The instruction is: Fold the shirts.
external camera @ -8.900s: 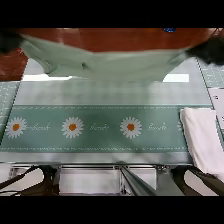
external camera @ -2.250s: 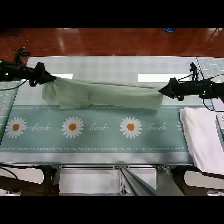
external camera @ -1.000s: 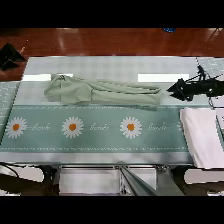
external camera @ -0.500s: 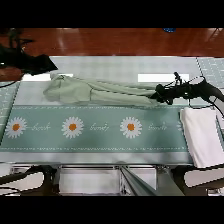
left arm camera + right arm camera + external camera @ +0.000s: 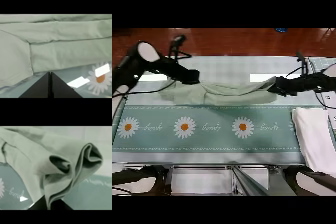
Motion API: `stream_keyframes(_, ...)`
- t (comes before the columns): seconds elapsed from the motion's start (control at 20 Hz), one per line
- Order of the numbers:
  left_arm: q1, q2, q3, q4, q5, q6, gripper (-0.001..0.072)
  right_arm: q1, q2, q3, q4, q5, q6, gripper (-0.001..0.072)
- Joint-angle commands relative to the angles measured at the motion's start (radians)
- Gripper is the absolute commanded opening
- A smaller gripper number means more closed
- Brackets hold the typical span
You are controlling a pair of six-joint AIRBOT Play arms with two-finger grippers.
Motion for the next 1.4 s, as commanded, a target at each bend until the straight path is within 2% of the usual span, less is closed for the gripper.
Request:
stream_keyframes(0.0,-0.167,-0.084,0.005,-0.01,0.013,-0.087,0.002,0.007,0.368,-0.121,-0.106,0.055,0.111,0.002)
stream_keyframes(0.15,-0.311,-0.187,0.034,-0.109,0.038,-0.088,0.002,0.006,0.607,-0.187,-0.092,0.14,0.192,0.002)
stream_keyframes(0.25,-0.401,-0.262,0.067,-0.177,0.061,-0.092,0.002,0.006,0.689,-0.191,-0.086,0.173,0.235,0.002)
stream_keyframes(0.45,-0.55,-0.382,0.14,-0.346,0.058,-0.113,0.002,0.006,0.741,-0.191,-0.027,0.211,0.251,0.002)
stream_keyframes(0.6,-0.636,-0.426,0.171,-0.357,0.057,-0.112,0.002,0.006,0.74,-0.191,-0.024,0.206,0.251,0.002)
stream_keyframes(0.7,-0.643,-0.429,0.171,-0.358,0.057,-0.11,0.002,0.006,0.74,-0.191,-0.024,0.193,0.251,0.002)
stream_keyframes(0.85,-0.529,-0.402,0.171,-0.357,0.008,-0.09,0.002,0.006,0.736,-0.191,-0.023,0.172,0.25,0.002)
stream_keyframes(1.05,-0.206,-0.292,0.17,-0.305,-0.105,-0.071,0.0021,0.01,0.649,-0.191,0.099,0.139,0.192,0.002)
stream_keyframes(1.15,-0.022,-0.195,0.166,-0.232,-0.141,-0.114,0.0021,0.061,0.563,-0.189,0.171,0.06,0.145,0.002)
stream_keyframes(1.35,0.275,0.077,0.126,-0.13,-0.164,-0.083,0.0021,0.295,0.307,-0.181,0.316,-0.21,0.017,0.002)
